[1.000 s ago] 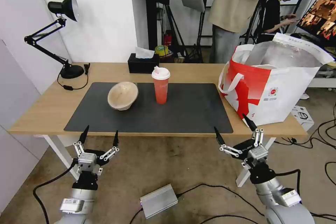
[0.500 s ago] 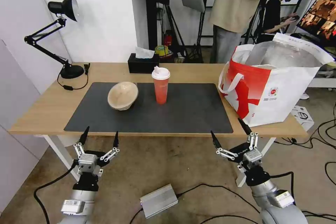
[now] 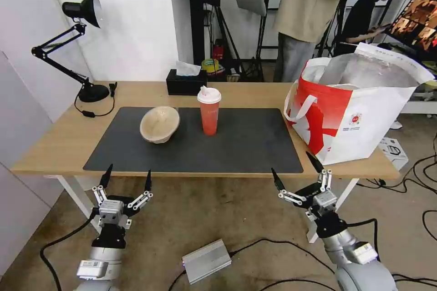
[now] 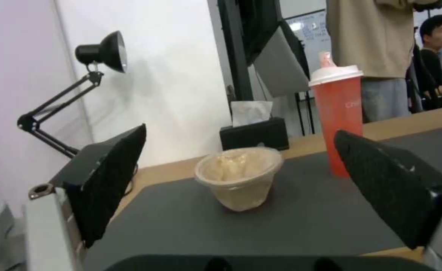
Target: Pick up the trash from the table and place it into the takeout bag.
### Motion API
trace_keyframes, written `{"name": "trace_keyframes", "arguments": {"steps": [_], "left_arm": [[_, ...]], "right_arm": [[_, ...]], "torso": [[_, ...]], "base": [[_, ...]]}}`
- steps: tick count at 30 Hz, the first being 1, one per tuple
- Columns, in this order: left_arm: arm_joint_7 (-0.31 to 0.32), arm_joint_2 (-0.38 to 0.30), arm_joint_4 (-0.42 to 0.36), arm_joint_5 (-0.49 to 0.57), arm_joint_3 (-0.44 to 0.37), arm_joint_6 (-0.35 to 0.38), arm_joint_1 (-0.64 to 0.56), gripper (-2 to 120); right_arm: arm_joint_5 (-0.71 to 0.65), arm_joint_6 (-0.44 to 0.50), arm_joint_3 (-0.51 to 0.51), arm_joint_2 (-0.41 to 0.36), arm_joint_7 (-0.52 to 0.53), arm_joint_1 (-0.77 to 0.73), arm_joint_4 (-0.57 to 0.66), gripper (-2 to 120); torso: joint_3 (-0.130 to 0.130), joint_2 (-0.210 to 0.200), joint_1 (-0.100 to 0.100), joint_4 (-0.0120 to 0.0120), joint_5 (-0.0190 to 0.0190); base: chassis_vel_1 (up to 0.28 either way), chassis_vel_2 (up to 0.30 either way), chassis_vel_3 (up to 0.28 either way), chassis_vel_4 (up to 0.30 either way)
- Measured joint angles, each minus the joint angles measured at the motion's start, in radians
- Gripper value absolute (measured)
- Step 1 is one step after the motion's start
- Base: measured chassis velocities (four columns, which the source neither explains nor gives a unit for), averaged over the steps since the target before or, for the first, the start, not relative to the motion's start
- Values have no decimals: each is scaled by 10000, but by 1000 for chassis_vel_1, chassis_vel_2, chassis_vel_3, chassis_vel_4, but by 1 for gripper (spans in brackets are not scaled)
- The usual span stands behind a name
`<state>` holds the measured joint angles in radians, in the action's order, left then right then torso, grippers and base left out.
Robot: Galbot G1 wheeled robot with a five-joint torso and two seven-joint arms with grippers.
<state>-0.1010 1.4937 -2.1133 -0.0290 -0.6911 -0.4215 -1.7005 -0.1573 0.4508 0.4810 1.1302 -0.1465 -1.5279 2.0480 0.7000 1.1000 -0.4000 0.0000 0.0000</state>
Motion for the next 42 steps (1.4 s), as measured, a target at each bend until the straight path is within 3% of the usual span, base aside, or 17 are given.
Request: {"name": "trace_keyframes", "arguments": {"steps": [18,42], "left_arm": [[-64,333,-88,-11,-167,-357,-259,100],[-72,1001,-142,-393,-380,-463,-295,100]], "right_arm": [[-1004,-1687,-2064,-1306,431,2476,-654,100],[-2535,-3014,-5078,-1911,673,6753,-2524,100]], "torso": [[0,0,0,-1,1],[1,0,0,0,0]], "base": [[0,0,0,0],[0,0,0,0]]}}
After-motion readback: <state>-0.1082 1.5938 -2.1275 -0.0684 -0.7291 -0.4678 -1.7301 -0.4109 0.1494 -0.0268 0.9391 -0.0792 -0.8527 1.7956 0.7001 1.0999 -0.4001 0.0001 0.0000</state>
